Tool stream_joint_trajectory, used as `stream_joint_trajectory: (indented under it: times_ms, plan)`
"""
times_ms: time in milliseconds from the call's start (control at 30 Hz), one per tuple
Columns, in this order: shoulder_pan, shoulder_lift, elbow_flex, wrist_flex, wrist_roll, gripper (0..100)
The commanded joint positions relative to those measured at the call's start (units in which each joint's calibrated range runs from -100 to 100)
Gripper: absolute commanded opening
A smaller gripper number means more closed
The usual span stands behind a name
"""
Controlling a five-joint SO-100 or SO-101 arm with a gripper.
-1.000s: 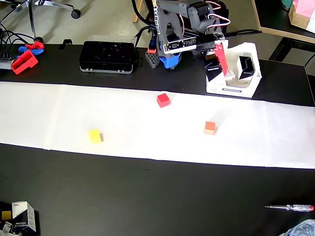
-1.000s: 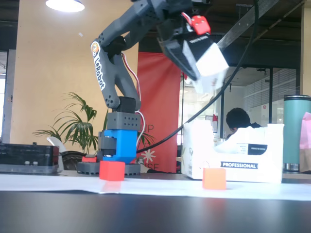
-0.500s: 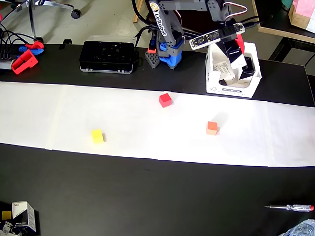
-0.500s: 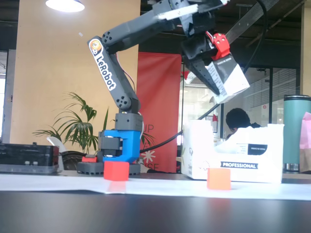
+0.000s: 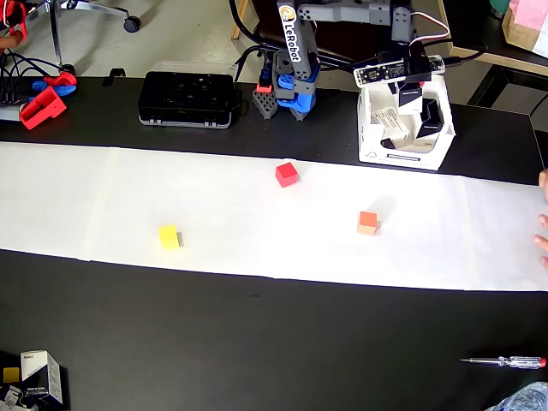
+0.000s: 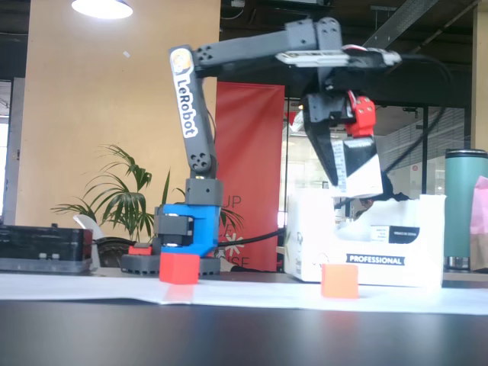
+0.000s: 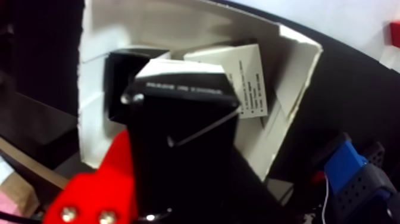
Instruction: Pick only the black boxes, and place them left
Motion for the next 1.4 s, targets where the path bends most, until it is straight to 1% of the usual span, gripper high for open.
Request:
stream_joint_trajectory:
  times_ms: [0,233,333,400,500,567,633,700,833,933,1167,1367]
  plan:
    - [-3.5,4.5,-9.9,1.6,-0.5,10]
    - [-7.3,8.5,-10.1,1.6,-0.6,10]
    - [-9.5,8.5,-10.1,1.7,-2.5,12]
    - [-10.8,8.5,-10.0,2.9,-3.2,19]
    - [-12.2,8.4,-10.0,3.8,-3.0,33]
    - [-12.0,8.2,-10.3,3.7,-2.9,39]
    - [-11.8,7.4,-10.4,3.7,-2.8,43]
    - [-11.7,5.2,-10.0,3.6,-2.6,43]
    - [-11.2,0.2,-10.0,3.1,1.8,43]
    - [-8.2,-3.8,-10.0,3.0,5.9,43]
    - [5.1,-13.0,-10.0,-0.6,17.1,43]
    - [18.8,-20.4,-10.0,-8.2,24.2,43]
